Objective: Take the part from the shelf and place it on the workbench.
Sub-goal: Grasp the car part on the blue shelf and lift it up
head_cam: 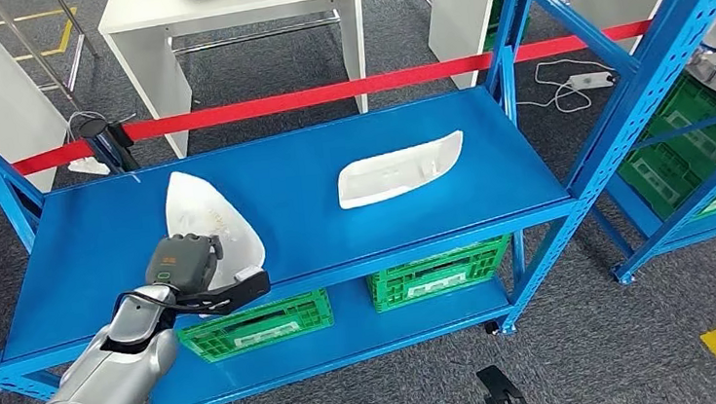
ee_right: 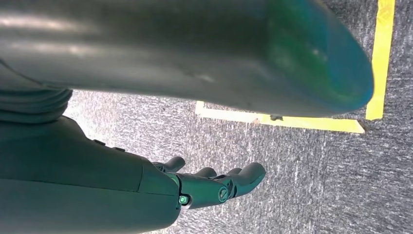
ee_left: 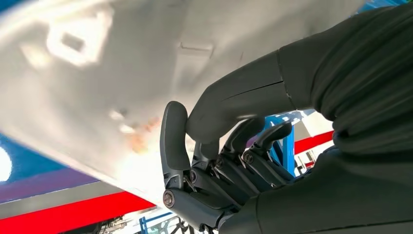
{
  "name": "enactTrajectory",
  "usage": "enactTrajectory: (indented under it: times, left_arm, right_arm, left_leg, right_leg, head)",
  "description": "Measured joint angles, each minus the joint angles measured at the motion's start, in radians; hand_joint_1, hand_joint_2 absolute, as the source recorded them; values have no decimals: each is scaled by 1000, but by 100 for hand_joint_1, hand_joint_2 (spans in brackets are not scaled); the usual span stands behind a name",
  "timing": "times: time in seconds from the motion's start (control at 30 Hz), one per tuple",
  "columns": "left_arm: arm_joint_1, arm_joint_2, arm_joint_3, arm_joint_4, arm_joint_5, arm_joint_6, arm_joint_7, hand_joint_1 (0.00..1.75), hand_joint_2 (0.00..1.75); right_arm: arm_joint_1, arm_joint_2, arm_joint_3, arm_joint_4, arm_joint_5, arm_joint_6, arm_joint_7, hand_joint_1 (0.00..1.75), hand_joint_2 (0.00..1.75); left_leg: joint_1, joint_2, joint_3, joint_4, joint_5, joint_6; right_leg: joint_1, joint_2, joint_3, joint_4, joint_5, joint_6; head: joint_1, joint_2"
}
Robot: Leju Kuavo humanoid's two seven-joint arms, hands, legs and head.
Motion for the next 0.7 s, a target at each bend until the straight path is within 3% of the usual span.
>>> enactTrajectory:
  times: [0.37, 0.5, 0.7]
  left_arm:
    - [0, -6, 0, 0, 0, 6, -3, 172, 175]
    - [0, -7, 0, 0, 0, 7, -5, 0, 175]
    - [2, -8, 1, -3, 42, 46, -18, 0, 175]
  right_arm:
    - [1, 0, -9, 0, 0, 0, -3, 0, 0]
    - [1, 0, -9, 0, 0, 0, -4, 0, 0]
    - [1, 0, -11, 0, 0, -1, -4, 0, 0]
  left_leg:
    - [0, 0, 0, 0, 0, 0]
    - [0, 0, 0, 0, 0, 0]
    - [0, 0, 0, 0, 0, 0]
  right_leg:
    - [0, 0, 0, 0, 0, 0]
    - [0, 0, 0, 0, 0, 0]
    - [0, 0, 0, 0, 0, 0]
  head:
    - [0, 0]
    - [0, 0]
    - [0, 0]
